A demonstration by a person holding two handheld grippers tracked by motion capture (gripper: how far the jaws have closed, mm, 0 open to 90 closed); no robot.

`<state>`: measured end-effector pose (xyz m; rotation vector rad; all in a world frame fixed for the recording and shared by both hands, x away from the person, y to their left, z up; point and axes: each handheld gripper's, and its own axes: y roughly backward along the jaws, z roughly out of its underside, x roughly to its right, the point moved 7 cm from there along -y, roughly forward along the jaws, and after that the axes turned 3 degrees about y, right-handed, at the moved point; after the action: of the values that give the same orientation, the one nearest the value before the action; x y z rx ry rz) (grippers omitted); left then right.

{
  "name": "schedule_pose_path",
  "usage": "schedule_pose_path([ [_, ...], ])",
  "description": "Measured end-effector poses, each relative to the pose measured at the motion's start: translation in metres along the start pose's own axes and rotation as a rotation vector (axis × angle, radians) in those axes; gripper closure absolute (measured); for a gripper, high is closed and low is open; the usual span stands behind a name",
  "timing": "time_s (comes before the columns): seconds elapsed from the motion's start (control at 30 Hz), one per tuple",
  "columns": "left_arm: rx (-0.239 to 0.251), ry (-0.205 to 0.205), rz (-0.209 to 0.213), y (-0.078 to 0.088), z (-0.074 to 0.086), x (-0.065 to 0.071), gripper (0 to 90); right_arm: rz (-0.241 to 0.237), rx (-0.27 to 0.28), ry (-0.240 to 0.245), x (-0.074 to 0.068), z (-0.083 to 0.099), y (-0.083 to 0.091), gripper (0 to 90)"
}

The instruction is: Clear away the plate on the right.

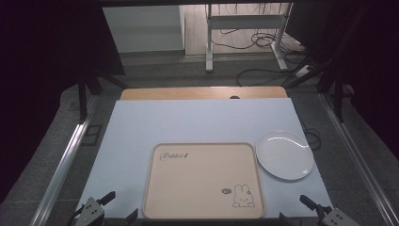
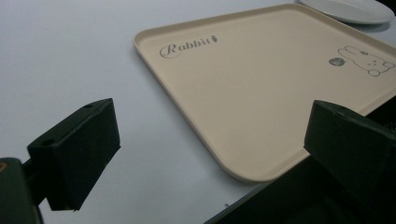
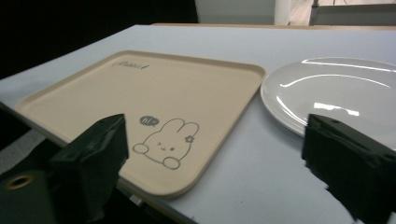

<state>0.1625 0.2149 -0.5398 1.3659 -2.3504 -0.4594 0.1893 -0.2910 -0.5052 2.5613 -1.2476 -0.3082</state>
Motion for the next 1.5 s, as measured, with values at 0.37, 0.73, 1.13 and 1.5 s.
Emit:
schedule_pose_path([
  [0.37, 0.021, 0.031, 0.002, 0.003, 0.000, -0.003, 2.8, -0.002, -0.035, 0.106, -0.007, 0.003, -0.012, 2.2],
  [0.73, 0.018, 0.034, -0.004, 0.003, 0.000, -0.003, 2.9, 0.001, -0.081, 0.173, -0.014, 0.007, -0.018, 1.8],
  [1.13, 0.015, 0.035, -0.002, 0.002, 0.000, -0.003, 2.9, 0.008, -0.094, 0.201, -0.016, 0.008, -0.022, 1.8],
  [1.5, 0.013, 0.036, -0.004, 0.002, 0.000, -0.004, 2.9, 0.031, -0.108, 0.236, -0.016, 0.008, -0.026, 1.2],
])
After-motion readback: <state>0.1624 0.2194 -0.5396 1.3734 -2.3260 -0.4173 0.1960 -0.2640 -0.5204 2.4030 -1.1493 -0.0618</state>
